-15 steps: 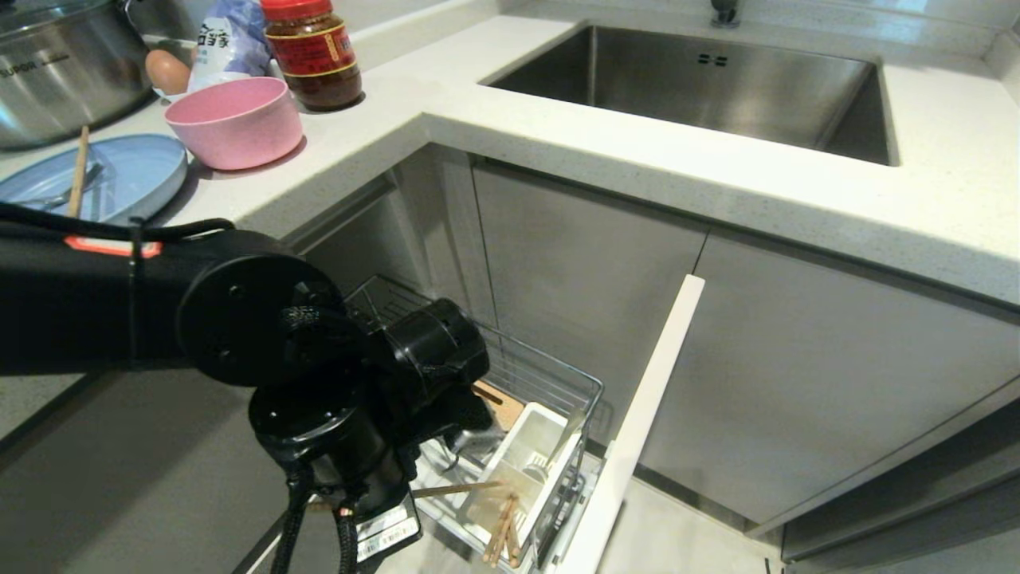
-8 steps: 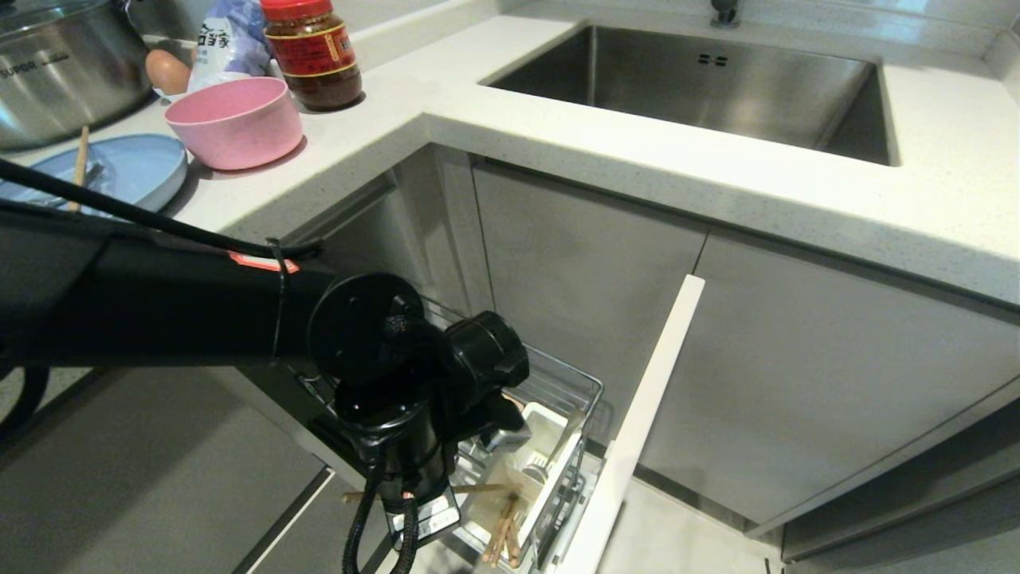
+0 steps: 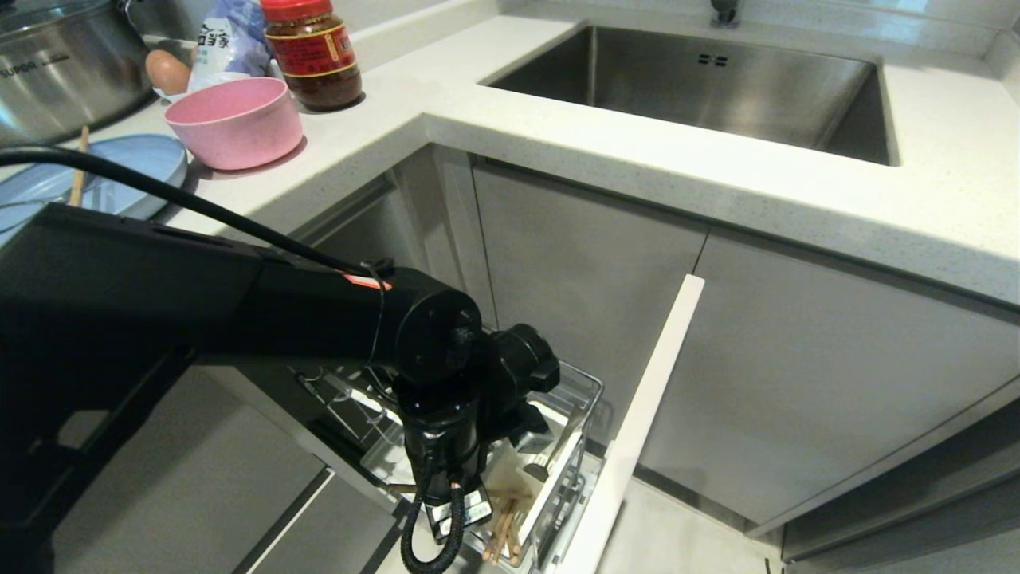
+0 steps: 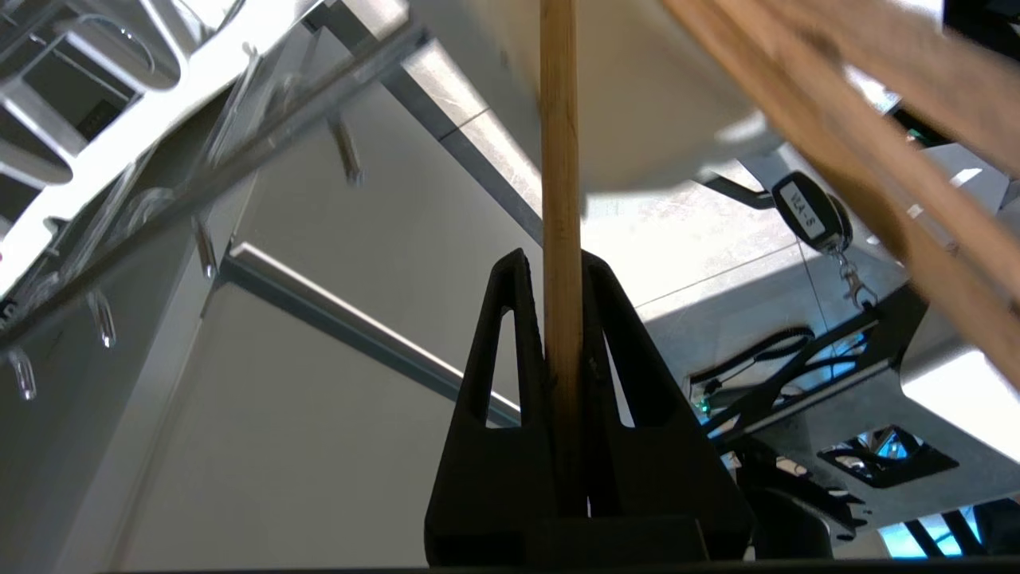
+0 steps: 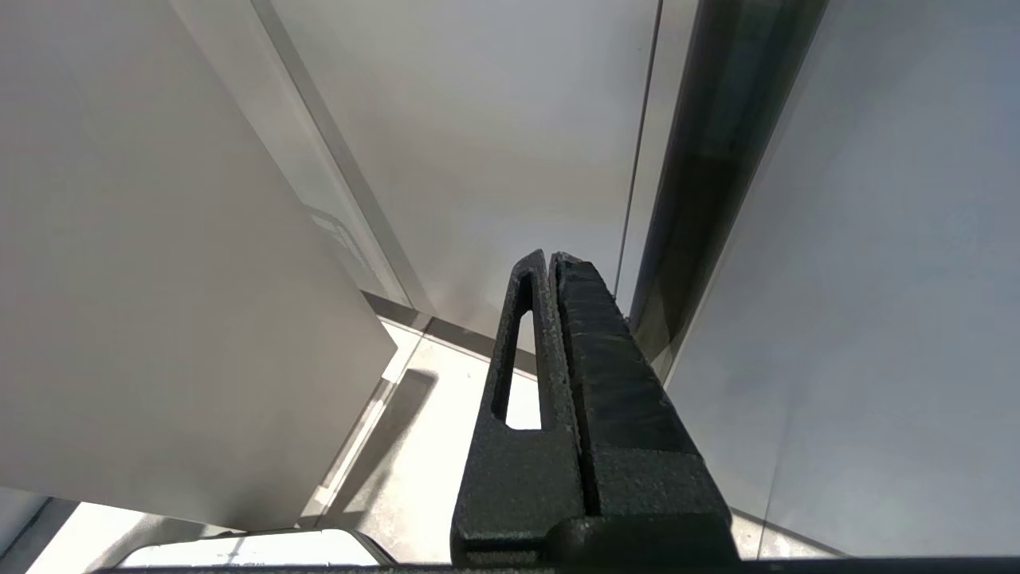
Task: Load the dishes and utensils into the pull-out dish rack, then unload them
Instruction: Pick up the chopsticks and place it in the cupboard
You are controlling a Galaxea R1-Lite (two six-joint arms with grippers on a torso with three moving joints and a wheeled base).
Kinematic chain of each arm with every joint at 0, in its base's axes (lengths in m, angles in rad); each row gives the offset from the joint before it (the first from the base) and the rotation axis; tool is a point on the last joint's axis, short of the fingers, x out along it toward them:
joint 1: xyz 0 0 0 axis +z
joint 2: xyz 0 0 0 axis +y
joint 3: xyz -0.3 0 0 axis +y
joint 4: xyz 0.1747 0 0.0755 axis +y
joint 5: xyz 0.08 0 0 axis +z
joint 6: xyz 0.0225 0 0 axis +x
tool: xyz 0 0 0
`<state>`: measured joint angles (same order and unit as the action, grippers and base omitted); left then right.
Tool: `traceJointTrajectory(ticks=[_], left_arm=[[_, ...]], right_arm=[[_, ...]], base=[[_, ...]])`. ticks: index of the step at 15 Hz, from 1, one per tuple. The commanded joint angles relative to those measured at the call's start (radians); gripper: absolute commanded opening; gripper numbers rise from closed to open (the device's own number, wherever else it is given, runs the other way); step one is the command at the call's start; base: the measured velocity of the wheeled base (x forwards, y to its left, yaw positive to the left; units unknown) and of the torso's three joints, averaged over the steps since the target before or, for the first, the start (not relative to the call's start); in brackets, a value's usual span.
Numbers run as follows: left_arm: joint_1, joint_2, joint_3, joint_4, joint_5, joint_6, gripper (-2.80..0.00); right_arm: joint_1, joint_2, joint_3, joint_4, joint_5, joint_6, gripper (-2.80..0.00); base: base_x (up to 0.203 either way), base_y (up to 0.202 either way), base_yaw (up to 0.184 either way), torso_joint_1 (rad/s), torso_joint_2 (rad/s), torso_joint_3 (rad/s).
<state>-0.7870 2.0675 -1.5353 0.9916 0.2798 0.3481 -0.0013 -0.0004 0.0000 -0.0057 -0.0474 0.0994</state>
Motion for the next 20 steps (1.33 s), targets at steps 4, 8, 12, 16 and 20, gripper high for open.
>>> traceJointTrajectory(ticks=[4, 8, 12, 16, 20], left_arm=[[0.001, 0.049, -0.029, 0.007, 0.004, -0.004, -2.8], [0.0, 0.043, -0.029, 0.009, 0.007, -0.006, 0.0], [0.0, 0.02, -0.028, 0.018, 0.021, -0.012, 0.0], [0.0, -0.048, -0.013, 0.021, 0.022, -0.012, 0.0], [-0.001, -0.189, 0.014, 0.021, 0.024, -0.027, 0.0]], right_arm=[[0.0, -0.004, 0.0, 0.0, 0.0, 0.0, -2.8], [0.0, -0.004, 0.0, 0.0, 0.0, 0.0, -2.8], [0.0, -0.004, 0.0, 0.0, 0.0, 0.0, -2.8], [0.001, -0.004, 0.0, 0.0, 0.0, 0.0, -2.8], [0.001, -0.004, 0.0, 0.0, 0.0, 0.0, -2.8]], base=[[0.0, 0.0, 0.0, 0.0, 0.0, 0.0], [0.0, 0.0, 0.0, 0.0, 0.0, 0.0], [0.0, 0.0, 0.0, 0.0, 0.0, 0.0], [0.0, 0.0, 0.0, 0.0, 0.0, 0.0], [0.0, 0.0, 0.0, 0.0, 0.0, 0.0]])
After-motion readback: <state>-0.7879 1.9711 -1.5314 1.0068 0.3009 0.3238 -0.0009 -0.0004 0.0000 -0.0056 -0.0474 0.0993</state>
